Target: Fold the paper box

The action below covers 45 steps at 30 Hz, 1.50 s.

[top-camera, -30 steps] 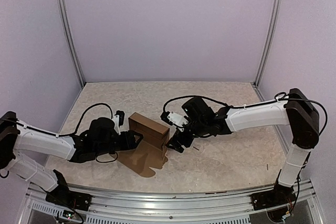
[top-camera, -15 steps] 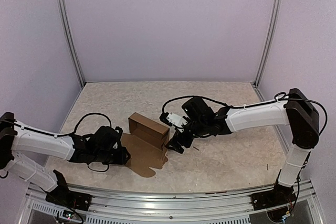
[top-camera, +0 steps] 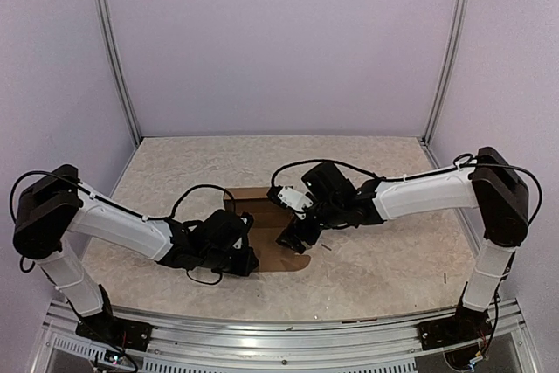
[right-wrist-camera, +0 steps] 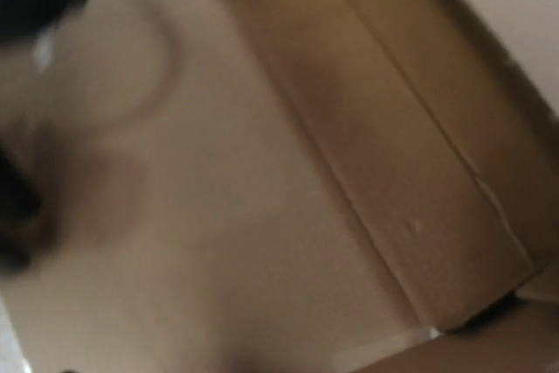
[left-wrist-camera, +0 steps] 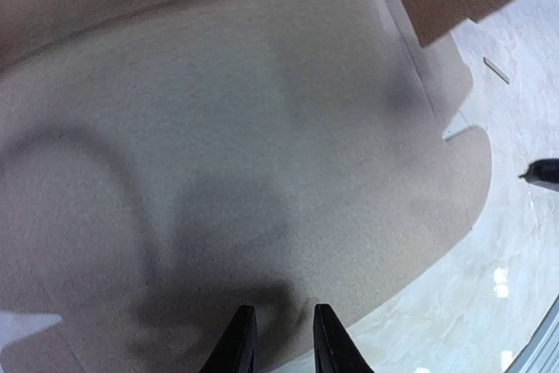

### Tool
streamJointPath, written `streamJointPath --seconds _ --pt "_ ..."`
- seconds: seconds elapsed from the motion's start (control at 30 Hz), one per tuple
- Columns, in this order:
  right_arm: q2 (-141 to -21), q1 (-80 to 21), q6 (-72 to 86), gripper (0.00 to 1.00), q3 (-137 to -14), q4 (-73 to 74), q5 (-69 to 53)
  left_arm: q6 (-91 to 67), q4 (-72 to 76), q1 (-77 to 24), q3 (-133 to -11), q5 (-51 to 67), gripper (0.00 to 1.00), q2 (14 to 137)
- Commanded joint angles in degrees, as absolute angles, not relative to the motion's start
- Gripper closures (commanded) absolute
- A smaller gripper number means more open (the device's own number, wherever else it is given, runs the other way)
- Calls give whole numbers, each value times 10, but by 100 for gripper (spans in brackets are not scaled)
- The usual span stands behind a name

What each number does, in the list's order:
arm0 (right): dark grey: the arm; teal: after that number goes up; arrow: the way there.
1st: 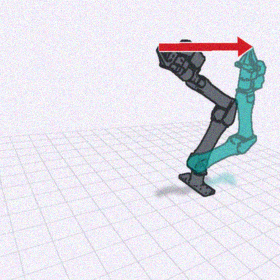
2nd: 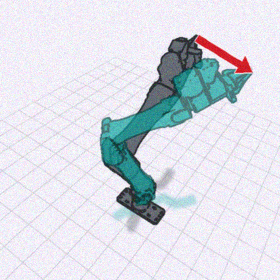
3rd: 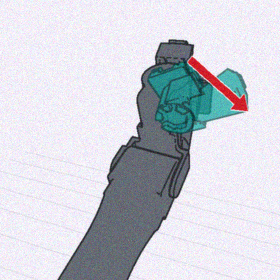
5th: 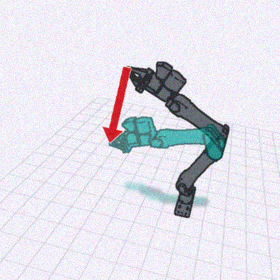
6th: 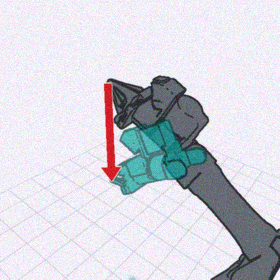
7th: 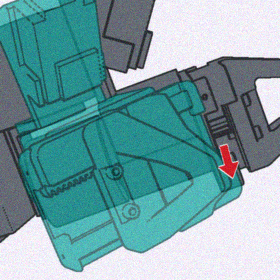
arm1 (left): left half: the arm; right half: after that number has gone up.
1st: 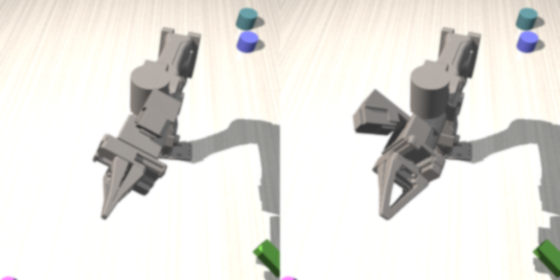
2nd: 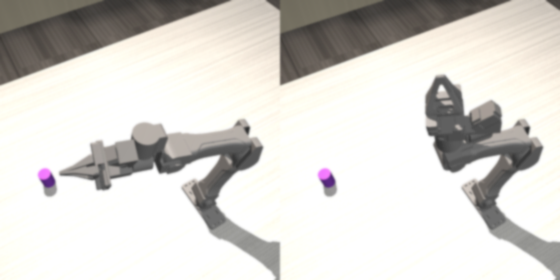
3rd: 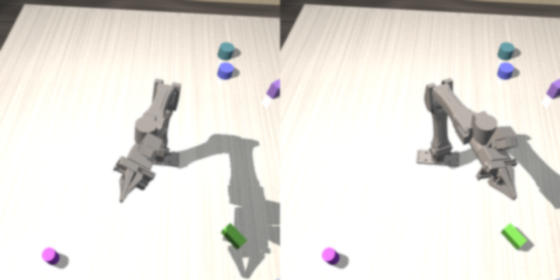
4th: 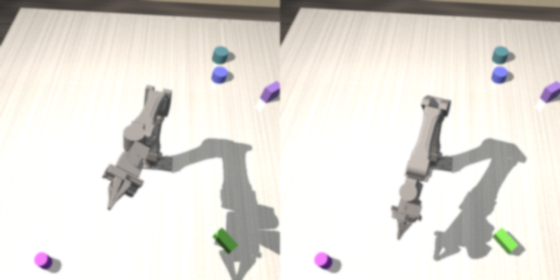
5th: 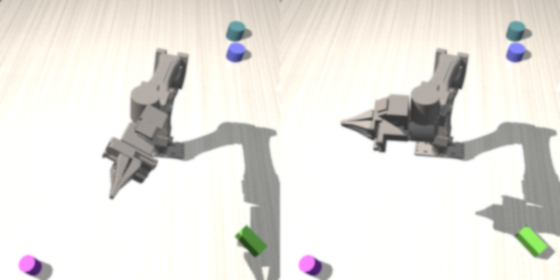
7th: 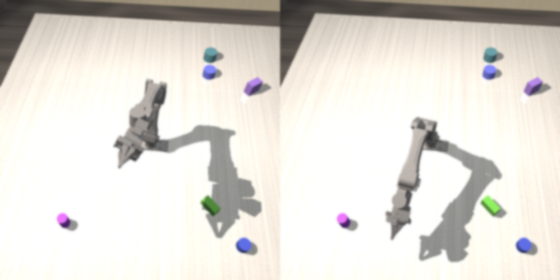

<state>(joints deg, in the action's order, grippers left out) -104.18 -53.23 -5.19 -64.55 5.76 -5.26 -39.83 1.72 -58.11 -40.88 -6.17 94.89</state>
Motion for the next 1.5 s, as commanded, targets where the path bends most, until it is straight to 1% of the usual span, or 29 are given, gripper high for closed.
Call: streamJointPath --seconds 0.0,0.07,0.2,0.33,0.43,0.53,0.6,0.67,0.77,0.87,0.93,1.03,1.13,1.23,1.47 --pt "-1036 -513 -55 2 -632 36 -35 -409 -34 -607 -418 -9 77 1000" --pt "-1028 -496 -65 2 -621 29 -67 -412 -29 -610 -424 -4 78 1005" --pt "-1014 -466 -103 2 -618 62 -88 -407 -29 -626 -445 -5 78 993" --pt "-981 -405 -134 1 -605 83 -134 -376 -51 -643 -481 -7 75 962" --pt "-951 -373 -173 1 -607 114 -191 -325 -85 -641 -518 9 68 915" --pt "-919 -358 -222 0 -605 148 -241 -262 -138 -615 -568 36 57 865" --pt "-895 -349 -240 0 -601 156 -255 -231 -164 -580 -595 48 52 840" --pt "-870 -327 -242 0 -592 132 -270 -204 -170 -536 -609 39 48 811" --pt "-879 -287 -236 2 -602 99 -274 -152 -142 -460 -615 39 41 786" --pt "-922 -256 -234 5 -625 74 -280 -75 -123 -417 -635 55 37 802" --pt "-959 -250 -237 6 -640 69 -268 -17 -113 -409 -642 51 35 831" --pt "-1011 -250 -236 8 -659 71 -258 26 -98 -389 -647 83 33 885" --pt "-1049 -250 -236 11 -677 81 -265 35 -78 -385 -645 128 33 929" --pt "-1071 -250 -238 13 -688 93 -279 37 -50 -384 -635 135 32 960" --pt "-1083 -266 -248 13 -691 118 -326 35 -43 -384 -637 155 35 1004"
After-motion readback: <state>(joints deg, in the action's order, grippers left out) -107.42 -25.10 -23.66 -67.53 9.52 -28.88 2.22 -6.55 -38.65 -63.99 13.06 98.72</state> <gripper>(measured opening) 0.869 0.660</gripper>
